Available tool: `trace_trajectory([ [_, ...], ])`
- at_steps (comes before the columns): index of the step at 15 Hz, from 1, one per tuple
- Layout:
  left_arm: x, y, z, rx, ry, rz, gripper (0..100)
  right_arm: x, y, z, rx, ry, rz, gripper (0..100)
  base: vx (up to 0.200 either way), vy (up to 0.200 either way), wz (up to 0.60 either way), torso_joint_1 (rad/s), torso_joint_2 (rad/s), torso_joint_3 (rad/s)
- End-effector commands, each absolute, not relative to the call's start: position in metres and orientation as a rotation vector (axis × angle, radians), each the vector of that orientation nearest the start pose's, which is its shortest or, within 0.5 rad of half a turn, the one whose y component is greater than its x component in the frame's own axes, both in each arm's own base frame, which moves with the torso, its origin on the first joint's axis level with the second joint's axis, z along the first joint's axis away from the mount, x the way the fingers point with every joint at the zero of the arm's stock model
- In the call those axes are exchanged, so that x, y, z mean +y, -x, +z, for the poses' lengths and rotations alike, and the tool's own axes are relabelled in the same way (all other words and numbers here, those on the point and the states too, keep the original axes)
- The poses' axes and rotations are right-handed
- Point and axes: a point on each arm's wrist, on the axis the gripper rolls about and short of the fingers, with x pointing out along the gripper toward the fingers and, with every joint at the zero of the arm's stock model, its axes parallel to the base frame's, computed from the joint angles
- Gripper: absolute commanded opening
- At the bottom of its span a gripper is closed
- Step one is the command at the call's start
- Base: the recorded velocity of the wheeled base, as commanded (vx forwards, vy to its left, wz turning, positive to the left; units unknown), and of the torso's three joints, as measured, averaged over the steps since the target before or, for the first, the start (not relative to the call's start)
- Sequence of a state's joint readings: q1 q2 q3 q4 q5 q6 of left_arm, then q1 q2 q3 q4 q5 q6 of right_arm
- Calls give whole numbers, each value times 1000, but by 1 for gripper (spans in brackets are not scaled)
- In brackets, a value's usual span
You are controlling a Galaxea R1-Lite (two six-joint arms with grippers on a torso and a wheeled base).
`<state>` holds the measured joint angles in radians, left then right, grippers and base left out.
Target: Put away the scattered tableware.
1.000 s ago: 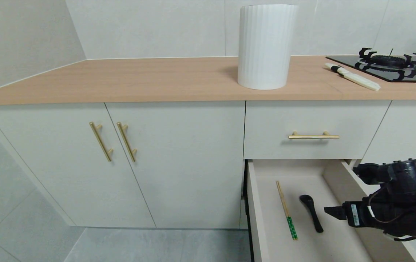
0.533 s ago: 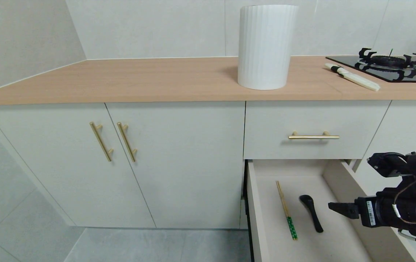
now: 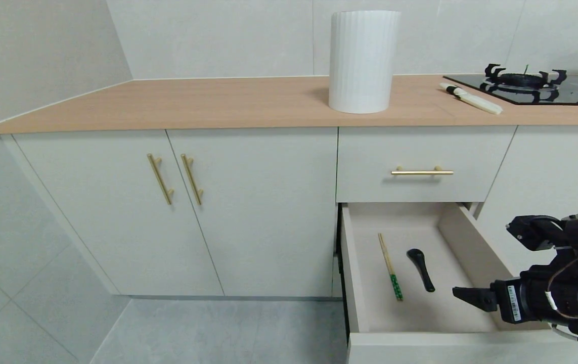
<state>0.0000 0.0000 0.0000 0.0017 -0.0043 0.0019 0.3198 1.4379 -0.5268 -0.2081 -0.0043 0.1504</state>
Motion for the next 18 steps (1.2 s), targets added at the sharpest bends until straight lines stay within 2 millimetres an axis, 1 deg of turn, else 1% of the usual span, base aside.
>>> trace_trajectory([
  [1,0,23,75,2,-2,-5,100,66,-195,138,729,-25,253,100,-200,0,0,2,2,-2],
  [4,0,23,75,2,-3,-5,100,69,-194,134,757,-15,267,100,0,0,0,0,0,0],
  [6,0,23,75,2,-3,-5,100,72,-189,133,785,-3,287,100,0,0,0,0,0,0],
  [9,0,23,75,2,-3,-5,100,83,-177,126,864,53,353,100,0,0,0,0,0,0],
  [14,0,23,75,2,-3,-5,100,95,-163,118,902,111,460,100,0,0,0,0,0,0],
  [16,0,23,75,2,-3,-5,100,99,-162,112,944,125,491,100,0,0,0,0,0,0],
  [18,0,23,75,2,-3,-3,100,101,-165,106,980,130,490,100,0,0,0,0,0,0],
])
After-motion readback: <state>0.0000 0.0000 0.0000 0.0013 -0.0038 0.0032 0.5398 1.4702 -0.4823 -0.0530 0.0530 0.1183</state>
